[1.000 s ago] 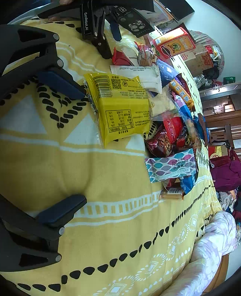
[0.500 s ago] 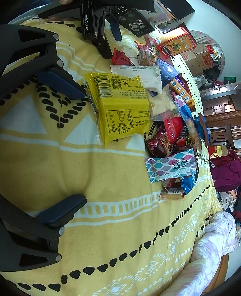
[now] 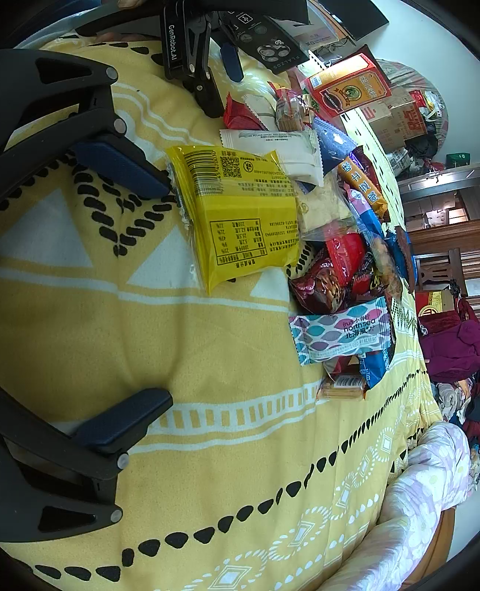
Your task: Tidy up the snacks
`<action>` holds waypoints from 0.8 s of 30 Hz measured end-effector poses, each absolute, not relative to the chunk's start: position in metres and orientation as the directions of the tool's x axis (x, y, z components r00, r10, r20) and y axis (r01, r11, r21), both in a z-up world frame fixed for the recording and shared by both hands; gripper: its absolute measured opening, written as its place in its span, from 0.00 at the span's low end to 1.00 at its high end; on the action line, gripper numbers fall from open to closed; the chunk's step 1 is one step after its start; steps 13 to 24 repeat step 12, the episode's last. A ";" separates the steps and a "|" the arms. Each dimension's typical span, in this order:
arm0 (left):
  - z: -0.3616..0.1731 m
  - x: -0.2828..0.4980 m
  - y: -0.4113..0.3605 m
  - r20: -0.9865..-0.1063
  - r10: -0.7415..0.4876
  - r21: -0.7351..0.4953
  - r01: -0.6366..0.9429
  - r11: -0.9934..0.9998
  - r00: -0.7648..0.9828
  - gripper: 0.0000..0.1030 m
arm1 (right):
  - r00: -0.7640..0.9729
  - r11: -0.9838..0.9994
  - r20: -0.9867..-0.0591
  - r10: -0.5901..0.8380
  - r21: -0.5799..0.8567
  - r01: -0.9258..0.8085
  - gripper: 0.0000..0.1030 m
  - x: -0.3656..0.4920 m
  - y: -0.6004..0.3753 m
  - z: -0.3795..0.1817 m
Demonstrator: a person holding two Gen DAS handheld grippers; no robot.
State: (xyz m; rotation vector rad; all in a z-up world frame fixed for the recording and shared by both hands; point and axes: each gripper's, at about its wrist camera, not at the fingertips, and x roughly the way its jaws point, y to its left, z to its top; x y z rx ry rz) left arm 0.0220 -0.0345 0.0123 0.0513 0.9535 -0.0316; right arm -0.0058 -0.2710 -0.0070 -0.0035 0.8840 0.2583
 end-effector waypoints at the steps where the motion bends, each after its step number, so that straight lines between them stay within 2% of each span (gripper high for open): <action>1: 0.012 0.022 -0.034 -0.816 -0.005 0.029 0.050 0.998 0.578 1.00 | 0.605 0.969 -0.764 0.223 0.104 -0.225 1.00 -0.006 -0.271 -0.007; 24: 0.013 0.023 -0.036 -0.812 -0.005 0.029 0.050 0.998 0.583 1.00 | 0.605 0.969 -0.765 0.222 0.104 -0.225 1.00 -0.006 -0.271 -0.007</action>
